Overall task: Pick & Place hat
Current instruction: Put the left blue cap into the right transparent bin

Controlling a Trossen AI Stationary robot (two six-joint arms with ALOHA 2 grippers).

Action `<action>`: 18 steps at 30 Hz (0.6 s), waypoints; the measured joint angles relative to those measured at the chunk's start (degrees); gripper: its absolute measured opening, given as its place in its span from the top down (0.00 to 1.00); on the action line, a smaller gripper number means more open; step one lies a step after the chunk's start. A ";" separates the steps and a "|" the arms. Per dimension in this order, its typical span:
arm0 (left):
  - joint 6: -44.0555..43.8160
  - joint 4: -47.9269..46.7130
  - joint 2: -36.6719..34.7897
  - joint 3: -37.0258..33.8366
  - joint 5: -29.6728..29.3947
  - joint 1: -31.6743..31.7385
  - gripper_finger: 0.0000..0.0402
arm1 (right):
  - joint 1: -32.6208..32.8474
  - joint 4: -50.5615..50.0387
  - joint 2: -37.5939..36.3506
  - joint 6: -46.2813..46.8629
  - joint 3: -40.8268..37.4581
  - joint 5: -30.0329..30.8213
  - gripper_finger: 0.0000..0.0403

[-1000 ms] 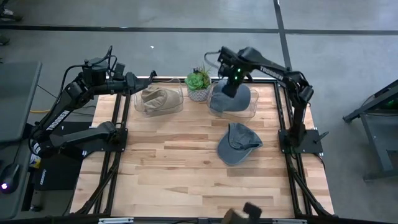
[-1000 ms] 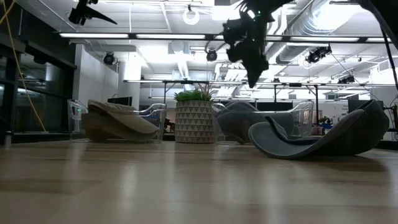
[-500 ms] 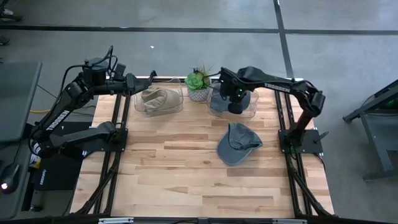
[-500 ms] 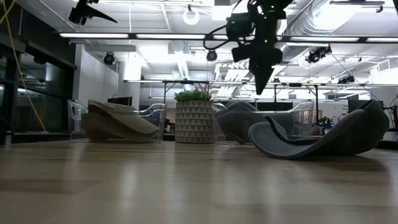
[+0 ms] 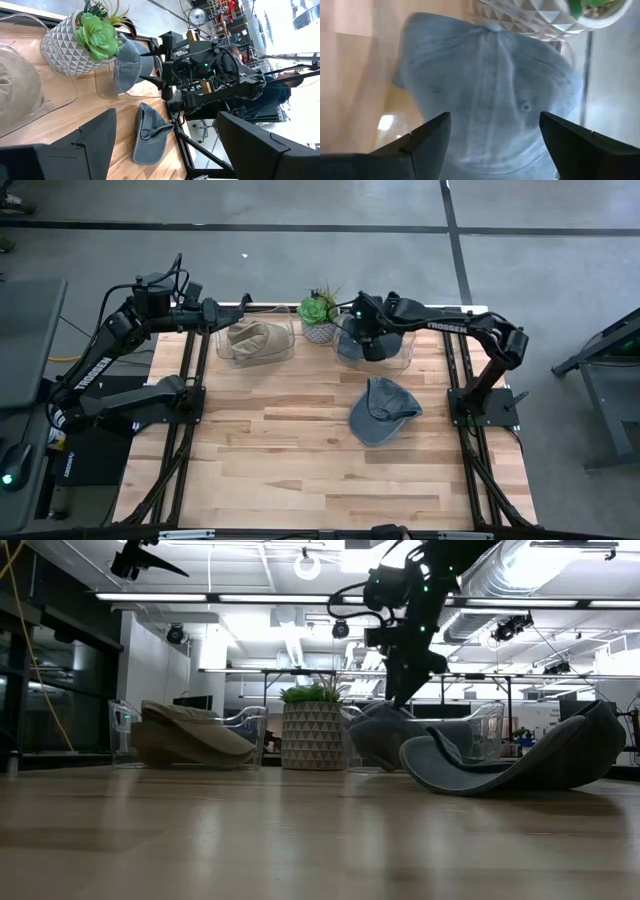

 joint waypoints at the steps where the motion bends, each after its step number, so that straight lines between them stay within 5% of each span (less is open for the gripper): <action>1: -0.02 0.02 0.00 0.00 0.00 -0.02 0.25 | -0.07 0.87 0.00 -0.04 -0.74 -0.30 0.24; 11: -0.05 0.02 0.00 0.00 -0.13 -0.02 0.25 | -0.11 7.84 0.00 -1.62 -8.50 1.67 0.24; 18: -0.23 0.02 -0.01 0.00 -0.15 -0.02 0.25 | -0.11 9.40 0.00 -1.14 -8.33 7.32 0.47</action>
